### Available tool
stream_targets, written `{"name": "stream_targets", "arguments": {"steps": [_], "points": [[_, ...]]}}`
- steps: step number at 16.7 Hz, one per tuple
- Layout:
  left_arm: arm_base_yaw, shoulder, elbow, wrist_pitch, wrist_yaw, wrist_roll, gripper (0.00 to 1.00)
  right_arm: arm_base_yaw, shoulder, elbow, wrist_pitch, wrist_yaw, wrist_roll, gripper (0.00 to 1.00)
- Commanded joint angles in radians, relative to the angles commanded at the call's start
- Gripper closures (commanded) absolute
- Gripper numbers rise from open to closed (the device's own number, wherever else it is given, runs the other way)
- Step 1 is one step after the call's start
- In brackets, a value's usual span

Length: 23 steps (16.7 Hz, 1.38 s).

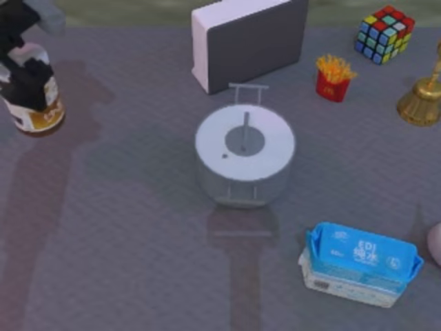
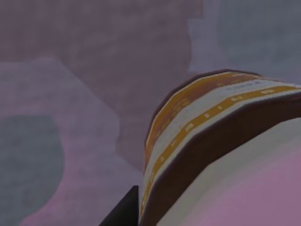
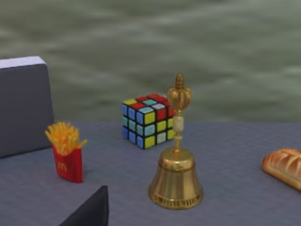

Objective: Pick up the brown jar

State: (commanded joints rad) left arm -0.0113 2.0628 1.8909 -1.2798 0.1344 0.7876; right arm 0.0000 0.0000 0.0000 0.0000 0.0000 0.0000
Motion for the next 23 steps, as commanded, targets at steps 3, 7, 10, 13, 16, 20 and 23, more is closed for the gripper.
{"name": "stream_targets", "arguments": {"steps": [3,7,10,13,16,20,23], "points": [[-0.057,-0.014,-0.059,0.051,-0.036,-0.187,1.0,0.0,0.0,0.0,0.0,0.0,0.0,0.0],[-0.15,-0.054,-0.152,0.15,-0.1,-0.544,1.0,0.0,0.0,0.0,0.0,0.0,0.0,0.0],[-0.22,-0.086,-0.229,0.226,-0.148,-0.808,1.0,0.0,0.0,0.0,0.0,0.0,0.0,0.0],[-0.277,-0.109,-0.3,0.285,-0.187,-0.995,1.0,0.0,0.0,0.0,0.0,0.0,0.0,0.0],[-0.31,-0.121,-0.345,0.316,-0.209,-1.086,1.0,0.0,0.0,0.0,0.0,0.0,0.0,0.0],[-0.314,-0.122,-0.351,0.32,-0.211,-1.096,1.0,0.0,0.0,0.0,0.0,0.0,0.0,0.0],[-0.31,-0.11,-0.36,0.335,-0.209,-1.09,1.0,0.0,0.0,0.0,0.0,0.0,0.0,0.0]]}}
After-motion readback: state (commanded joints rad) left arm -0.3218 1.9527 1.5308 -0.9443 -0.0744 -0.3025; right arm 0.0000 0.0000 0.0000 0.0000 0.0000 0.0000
